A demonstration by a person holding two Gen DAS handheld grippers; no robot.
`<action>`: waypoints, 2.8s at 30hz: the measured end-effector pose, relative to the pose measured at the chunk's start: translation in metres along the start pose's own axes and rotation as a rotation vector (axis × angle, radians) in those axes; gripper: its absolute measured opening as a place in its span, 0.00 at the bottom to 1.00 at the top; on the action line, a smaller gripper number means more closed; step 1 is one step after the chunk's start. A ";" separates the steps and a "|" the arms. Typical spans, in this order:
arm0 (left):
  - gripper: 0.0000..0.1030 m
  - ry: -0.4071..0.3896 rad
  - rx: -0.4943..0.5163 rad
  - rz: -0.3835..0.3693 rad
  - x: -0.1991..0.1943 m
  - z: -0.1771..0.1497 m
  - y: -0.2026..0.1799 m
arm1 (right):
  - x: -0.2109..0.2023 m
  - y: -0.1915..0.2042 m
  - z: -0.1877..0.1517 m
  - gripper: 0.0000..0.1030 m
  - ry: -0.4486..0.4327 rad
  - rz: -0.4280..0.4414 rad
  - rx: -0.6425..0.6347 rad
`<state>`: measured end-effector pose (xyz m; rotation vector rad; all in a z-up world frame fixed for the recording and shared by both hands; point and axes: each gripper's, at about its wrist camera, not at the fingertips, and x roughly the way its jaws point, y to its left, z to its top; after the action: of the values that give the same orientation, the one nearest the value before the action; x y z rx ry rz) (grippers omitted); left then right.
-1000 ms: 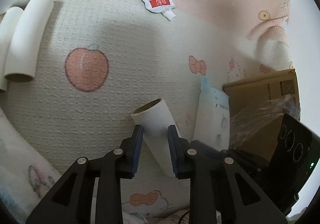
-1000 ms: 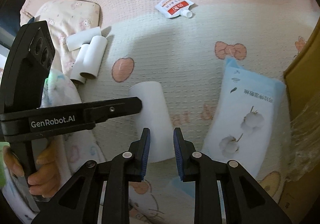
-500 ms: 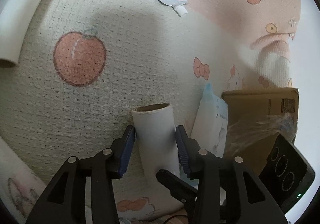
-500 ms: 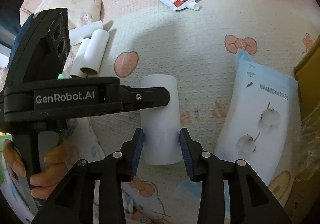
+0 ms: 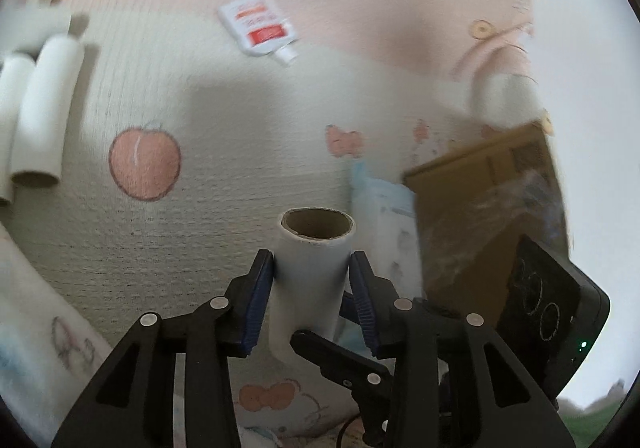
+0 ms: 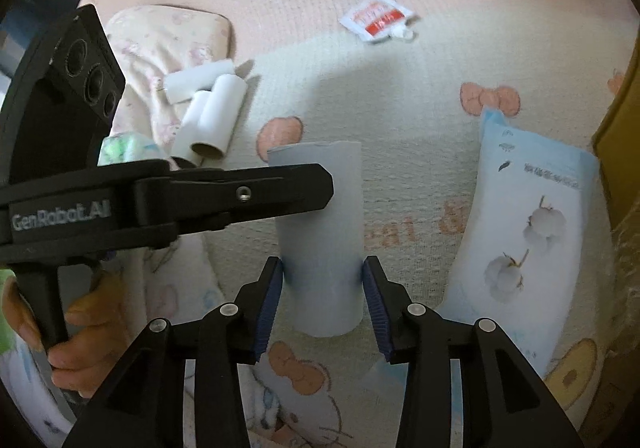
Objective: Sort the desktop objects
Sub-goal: 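Carry the upright tube with the right tool to the cardboard box, then lower the tube into the box beside the white tubes and open the right gripper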
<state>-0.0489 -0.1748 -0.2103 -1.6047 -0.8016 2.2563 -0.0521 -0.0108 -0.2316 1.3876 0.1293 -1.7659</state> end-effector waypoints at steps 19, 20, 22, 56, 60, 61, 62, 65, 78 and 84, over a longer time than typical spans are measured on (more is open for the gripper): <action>0.42 -0.153 0.295 0.118 -0.051 -0.014 -0.111 | -0.082 0.009 -0.012 0.38 -0.258 -0.039 -0.125; 0.42 -0.153 0.308 0.114 -0.051 -0.015 -0.116 | -0.086 0.009 -0.013 0.39 -0.265 -0.050 -0.130; 0.42 -0.154 0.332 0.102 -0.050 -0.015 -0.127 | -0.095 0.006 -0.016 0.39 -0.291 -0.086 -0.136; 0.38 -0.081 0.460 -0.122 0.002 0.071 -0.332 | -0.266 -0.109 0.024 0.39 -0.470 -0.290 0.041; 0.38 -0.031 0.408 -0.077 0.019 0.082 -0.337 | -0.261 -0.126 0.034 0.39 -0.406 -0.255 0.055; 0.38 -0.020 0.394 -0.076 0.023 0.084 -0.336 | -0.260 -0.130 0.036 0.39 -0.392 -0.250 0.066; 0.38 -0.006 0.375 -0.070 0.029 0.087 -0.335 | -0.258 -0.136 0.039 0.39 -0.375 -0.238 0.080; 0.38 0.036 0.322 -0.063 0.040 0.095 -0.328 | -0.251 -0.150 0.044 0.39 -0.324 -0.190 0.103; 0.31 0.248 0.167 -0.078 0.093 0.098 -0.298 | -0.204 -0.181 0.049 0.38 -0.135 -0.157 0.213; 0.23 0.286 0.198 -0.003 0.114 0.087 -0.299 | -0.195 -0.172 0.050 0.26 -0.073 -0.171 0.177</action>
<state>-0.2017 0.1015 -0.1086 -1.7705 -0.4909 1.9700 -0.2020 0.1767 -0.1202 1.4715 0.0542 -2.0079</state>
